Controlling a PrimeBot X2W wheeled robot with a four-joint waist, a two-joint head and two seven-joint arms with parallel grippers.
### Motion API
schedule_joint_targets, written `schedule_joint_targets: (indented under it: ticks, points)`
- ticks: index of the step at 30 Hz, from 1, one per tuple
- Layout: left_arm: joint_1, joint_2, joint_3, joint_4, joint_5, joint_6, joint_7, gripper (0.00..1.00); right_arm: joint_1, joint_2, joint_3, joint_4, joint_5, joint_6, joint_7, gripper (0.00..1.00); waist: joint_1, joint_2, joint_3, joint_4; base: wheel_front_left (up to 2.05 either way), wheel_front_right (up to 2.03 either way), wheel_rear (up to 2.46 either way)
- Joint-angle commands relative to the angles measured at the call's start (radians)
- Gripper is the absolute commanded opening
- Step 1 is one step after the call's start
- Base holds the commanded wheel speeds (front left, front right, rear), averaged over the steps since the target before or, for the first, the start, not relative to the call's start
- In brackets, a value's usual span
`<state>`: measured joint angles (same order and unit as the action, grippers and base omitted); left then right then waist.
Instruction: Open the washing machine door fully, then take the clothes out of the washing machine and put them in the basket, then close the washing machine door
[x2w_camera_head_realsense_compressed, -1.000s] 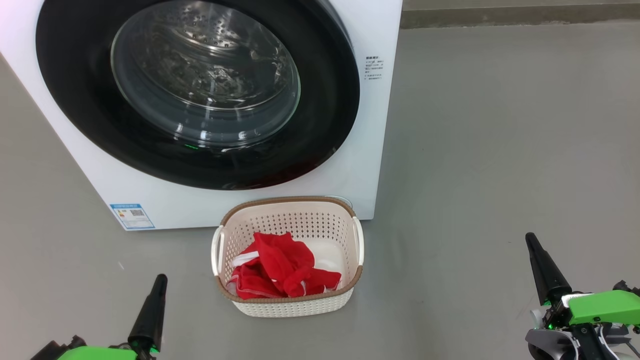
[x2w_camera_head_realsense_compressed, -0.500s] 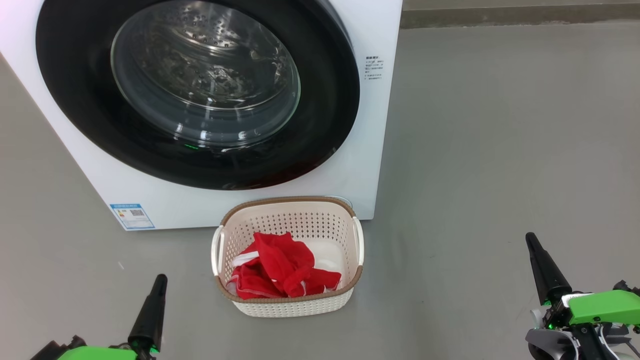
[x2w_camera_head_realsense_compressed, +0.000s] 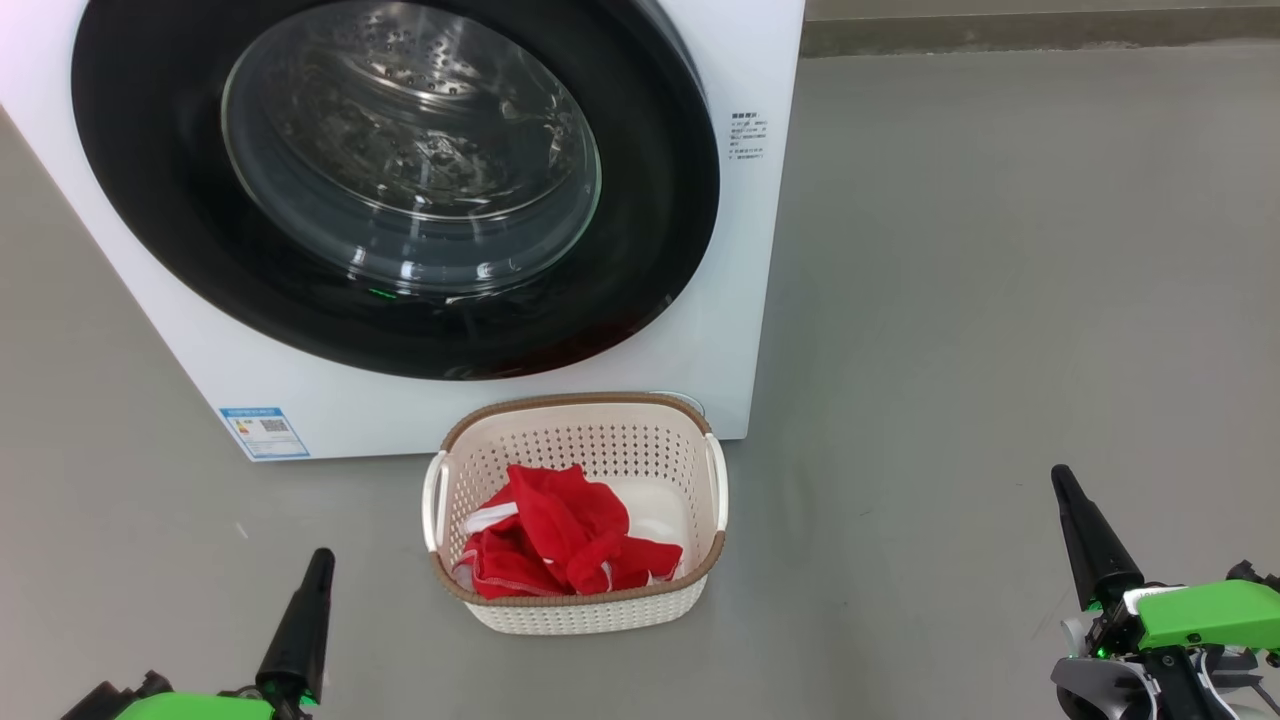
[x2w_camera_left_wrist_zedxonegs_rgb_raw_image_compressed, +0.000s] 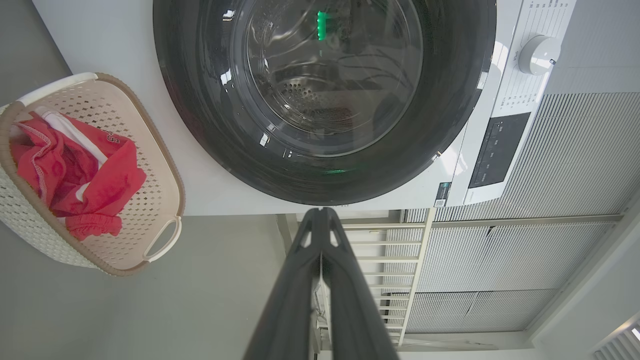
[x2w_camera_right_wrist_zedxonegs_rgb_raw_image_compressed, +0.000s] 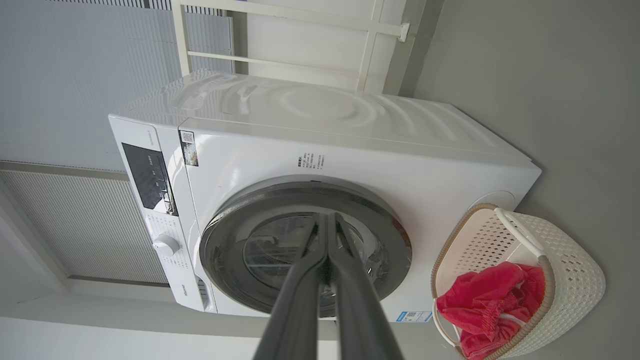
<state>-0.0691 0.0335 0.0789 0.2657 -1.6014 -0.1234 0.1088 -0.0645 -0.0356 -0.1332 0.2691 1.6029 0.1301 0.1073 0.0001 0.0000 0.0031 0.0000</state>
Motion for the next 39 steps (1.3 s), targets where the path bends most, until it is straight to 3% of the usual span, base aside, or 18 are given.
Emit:
schedule_joint_targets:
  ticks: [1,39]
  points:
    - [-0.039,0.017,0.035,-0.020,-0.007,-0.007,0.004,0.00,-0.044,-0.015,0.018,-0.024,0.005,0.001,0.007,0.00,-0.0001,0.0000,0.000,0.000,0.00,0.00,0.00]
    - [-0.039,0.017,0.035,-0.020,-0.007,-0.007,0.004,0.00,-0.044,-0.015,0.018,-0.024,0.005,0.001,0.007,0.00,-0.0001,0.0000,0.000,0.000,0.00,0.00,0.00]
